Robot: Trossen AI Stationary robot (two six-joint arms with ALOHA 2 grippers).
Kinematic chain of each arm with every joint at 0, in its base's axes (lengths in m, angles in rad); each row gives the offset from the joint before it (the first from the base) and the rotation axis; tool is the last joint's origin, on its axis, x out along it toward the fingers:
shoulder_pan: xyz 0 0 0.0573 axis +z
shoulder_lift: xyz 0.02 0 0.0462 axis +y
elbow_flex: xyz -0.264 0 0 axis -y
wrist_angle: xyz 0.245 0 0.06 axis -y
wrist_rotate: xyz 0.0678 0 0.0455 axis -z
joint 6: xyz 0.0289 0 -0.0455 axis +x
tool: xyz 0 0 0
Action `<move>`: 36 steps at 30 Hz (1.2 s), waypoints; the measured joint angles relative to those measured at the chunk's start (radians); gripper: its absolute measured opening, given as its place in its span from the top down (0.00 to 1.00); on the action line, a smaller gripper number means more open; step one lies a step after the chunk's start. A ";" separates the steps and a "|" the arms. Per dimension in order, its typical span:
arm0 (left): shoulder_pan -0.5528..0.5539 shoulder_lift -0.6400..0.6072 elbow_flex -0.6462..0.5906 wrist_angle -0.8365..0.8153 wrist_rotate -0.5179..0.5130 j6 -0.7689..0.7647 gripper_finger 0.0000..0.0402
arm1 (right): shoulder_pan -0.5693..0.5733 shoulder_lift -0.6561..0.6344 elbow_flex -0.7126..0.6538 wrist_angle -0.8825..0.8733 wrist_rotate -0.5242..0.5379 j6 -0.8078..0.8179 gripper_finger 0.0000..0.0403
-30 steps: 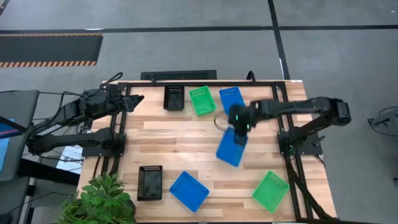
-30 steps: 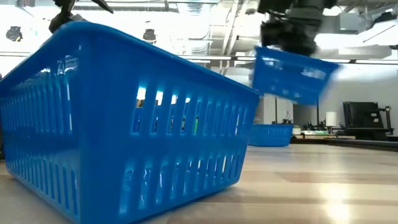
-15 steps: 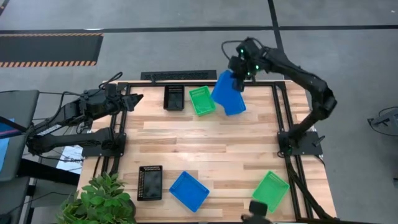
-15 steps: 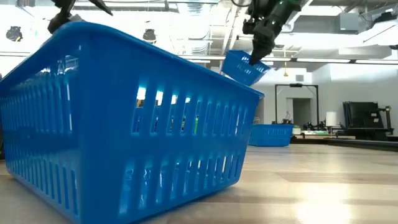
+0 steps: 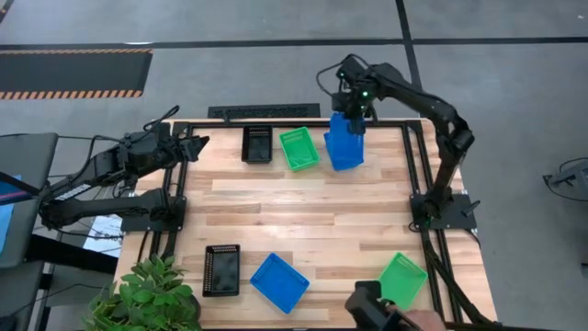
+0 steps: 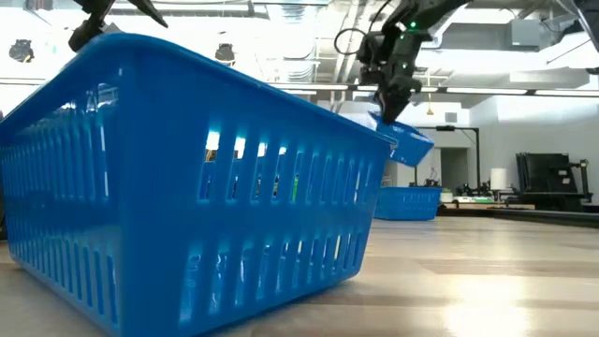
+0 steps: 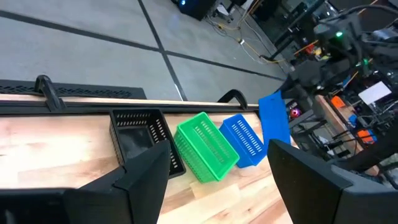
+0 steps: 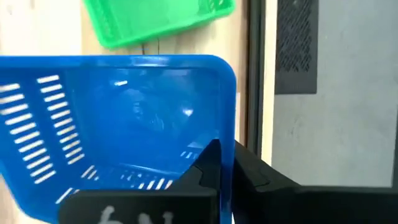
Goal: Stack baskets by color
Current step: Stack the bottom right blue bin on top of the top blue bin
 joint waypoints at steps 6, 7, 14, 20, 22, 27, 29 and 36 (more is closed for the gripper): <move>0.000 0.000 0.000 0.000 -0.001 -0.001 0.36 | 0.022 0.051 0.000 -0.018 0.035 -0.060 0.97; 0.000 0.000 0.000 0.000 -0.001 -0.002 0.36 | 0.027 0.059 0.000 -0.023 0.042 -0.076 0.98; 0.000 0.000 0.000 0.000 -0.002 -0.003 0.36 | 0.053 0.068 -0.001 -0.013 0.153 -0.211 0.91; 0.000 0.000 0.000 0.000 -0.002 -0.003 0.36 | 0.054 0.068 -0.002 -0.016 0.184 -0.278 0.91; 0.000 0.000 0.000 0.000 -0.002 -0.003 0.36 | 0.061 0.068 -0.002 -0.015 0.184 -0.274 0.92; 0.000 0.000 0.000 0.000 -0.003 0.004 0.36 | 0.078 0.068 -0.002 -0.015 0.158 -0.268 0.96; 0.000 0.000 0.000 -0.002 -0.003 0.004 0.36 | 0.085 0.068 -0.002 -0.013 0.152 -0.259 0.96; 0.000 0.000 0.000 -0.016 -0.003 0.004 0.36 | 0.082 0.068 -0.002 -0.003 0.114 -0.224 0.92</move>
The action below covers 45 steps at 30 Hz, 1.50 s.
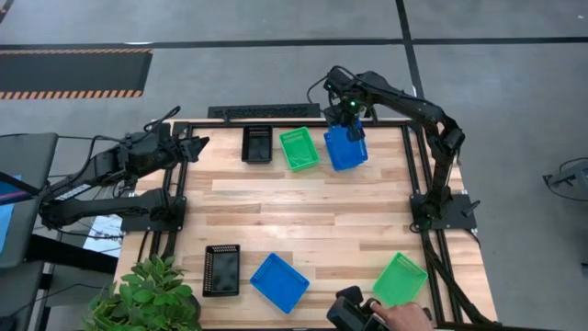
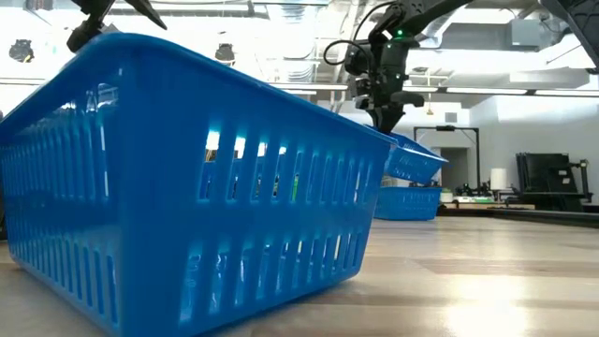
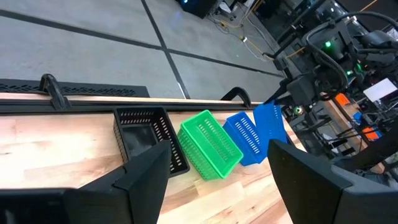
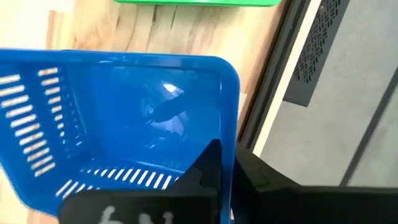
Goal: Stack baskets by color
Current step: Stack the bottom right blue bin on top of the top blue bin, then stack the bottom blue bin on top of the top blue bins
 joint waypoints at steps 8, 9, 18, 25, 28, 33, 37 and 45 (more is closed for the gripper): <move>0.000 0.000 0.000 -0.002 0.000 0.001 0.36 | -0.003 0.000 -0.003 0.010 -0.002 -0.003 0.94; 0.000 0.000 0.000 -0.002 0.000 0.004 0.36 | -0.003 0.000 -0.011 0.020 -0.003 -0.003 0.94; 0.000 0.000 0.000 -0.003 0.000 0.003 0.36 | -0.003 0.000 -0.068 0.034 0.017 0.001 0.92; 0.000 0.000 0.000 -0.003 0.000 0.003 0.36 | -0.005 0.000 -0.068 0.053 0.017 -0.003 0.92; 0.000 0.000 0.000 -0.003 0.000 0.002 0.36 | -0.005 0.000 -0.068 0.062 0.017 -0.003 0.91; 0.000 0.000 0.000 -0.003 0.000 -0.001 0.36 | -0.005 0.000 -0.068 0.063 0.016 -0.003 0.86; 0.000 0.000 0.000 -0.003 0.000 -0.002 0.36 | -0.009 0.000 -0.068 0.063 0.015 -0.004 0.81; 0.000 0.000 0.000 -0.003 0.000 -0.001 0.36 | -0.011 0.000 -0.068 0.064 0.014 -0.014 0.75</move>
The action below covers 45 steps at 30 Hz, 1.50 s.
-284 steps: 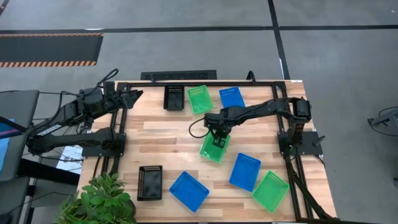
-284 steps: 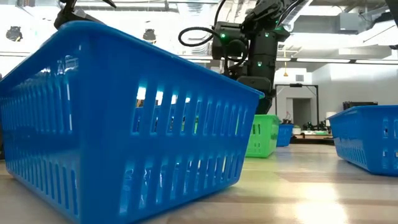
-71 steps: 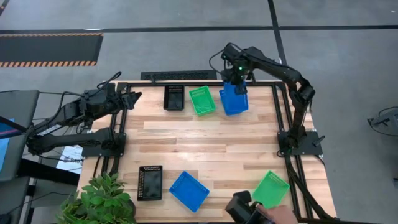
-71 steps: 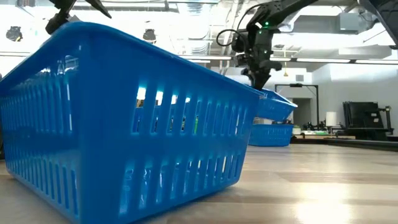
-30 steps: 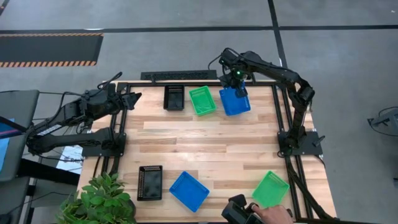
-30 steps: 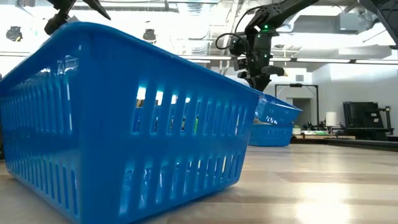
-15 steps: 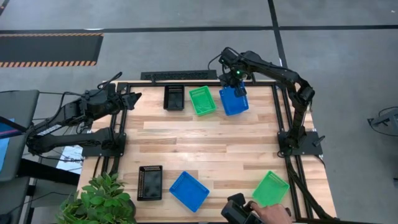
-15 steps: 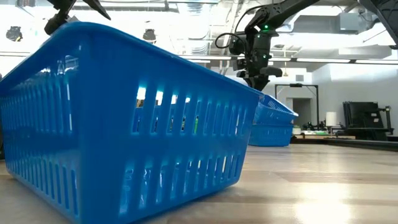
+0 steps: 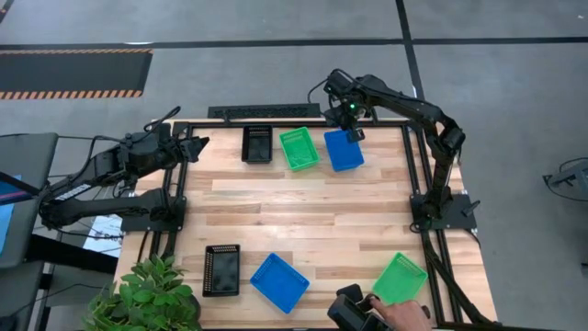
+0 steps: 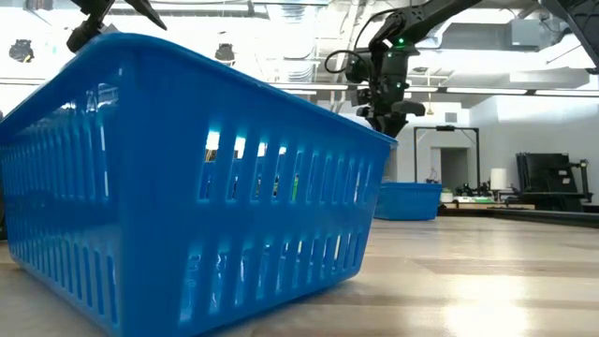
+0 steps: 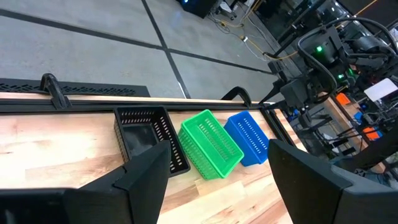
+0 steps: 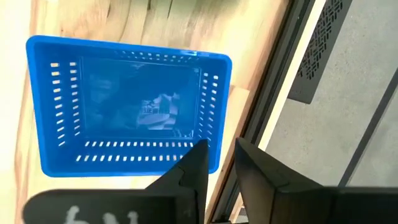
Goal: Stack baskets by color
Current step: Stack the bottom blue bin on top of the top blue bins
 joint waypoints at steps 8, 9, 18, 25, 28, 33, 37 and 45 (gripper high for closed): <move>0.000 0.000 0.000 0.000 0.000 0.000 0.36 | 0.000 -0.005 0.040 0.015 0.001 0.118 0.74; 0.000 0.000 0.000 0.000 0.000 0.000 0.36 | 0.000 -0.007 0.063 0.002 0.001 0.140 0.74; 0.000 0.000 0.000 0.001 0.074 -0.001 0.36 | 0.012 -0.036 0.329 -0.123 -0.115 0.409 0.74; 0.000 0.000 0.000 0.000 0.243 0.046 0.36 | 0.071 -0.110 0.415 -0.184 -0.209 0.546 0.74; 0.000 0.000 0.000 0.000 0.304 0.065 0.36 | 0.120 -0.142 0.415 -0.203 -0.211 0.586 0.74; 0.000 0.000 0.000 0.000 0.348 0.072 0.36 | 0.209 -0.186 0.415 -0.239 -0.214 0.653 0.74; 0.000 0.000 0.000 0.009 0.367 0.066 0.36 | 0.267 -0.217 0.413 -0.222 -0.330 0.731 0.74; 0.000 0.000 0.000 0.149 0.508 0.087 0.36 | 0.353 -0.301 0.414 -0.130 -0.394 0.831 0.74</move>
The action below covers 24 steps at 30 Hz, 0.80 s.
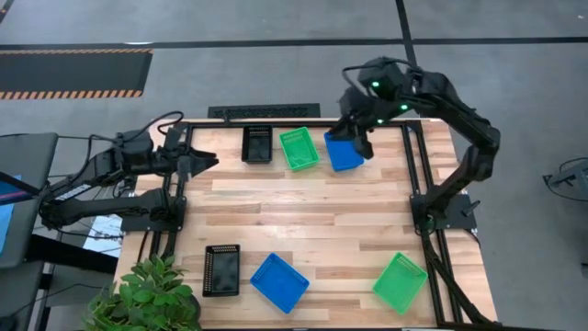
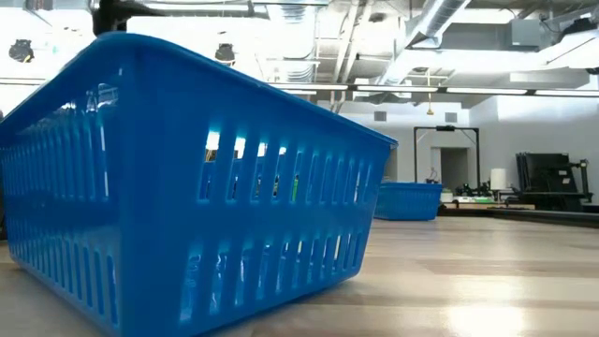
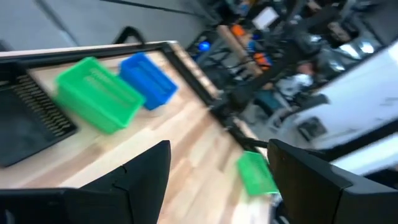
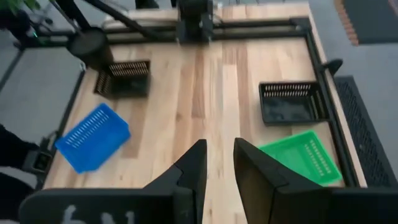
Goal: Stack baskets by color
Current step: Stack the bottom blue bin on top of the top blue bins
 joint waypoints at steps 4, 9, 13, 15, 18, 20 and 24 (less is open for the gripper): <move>0.000 0.000 0.000 0.034 0.032 0.001 0.36 | 0.021 -0.045 0.000 0.005 0.001 0.046 0.74; 0.000 0.000 0.000 0.032 0.023 0.002 0.36 | 0.047 -0.095 0.000 0.005 0.003 0.062 0.74; 0.000 0.000 0.000 0.032 0.016 0.011 0.36 | 0.057 -0.126 0.000 0.005 0.004 0.076 0.74; 0.000 0.000 0.000 0.032 0.010 0.012 0.36 | 0.057 -0.141 0.000 0.005 0.005 0.089 0.74; 0.000 0.000 0.000 0.031 -0.004 0.012 0.36 | 0.056 -0.164 0.000 0.005 0.005 0.097 0.74; 0.000 0.000 0.000 0.031 -0.006 0.012 0.36 | 0.056 -0.176 0.000 0.005 0.005 0.097 0.74; 0.000 0.000 0.000 0.031 -0.008 0.012 0.36 | 0.056 -0.196 0.000 0.005 0.005 0.097 0.74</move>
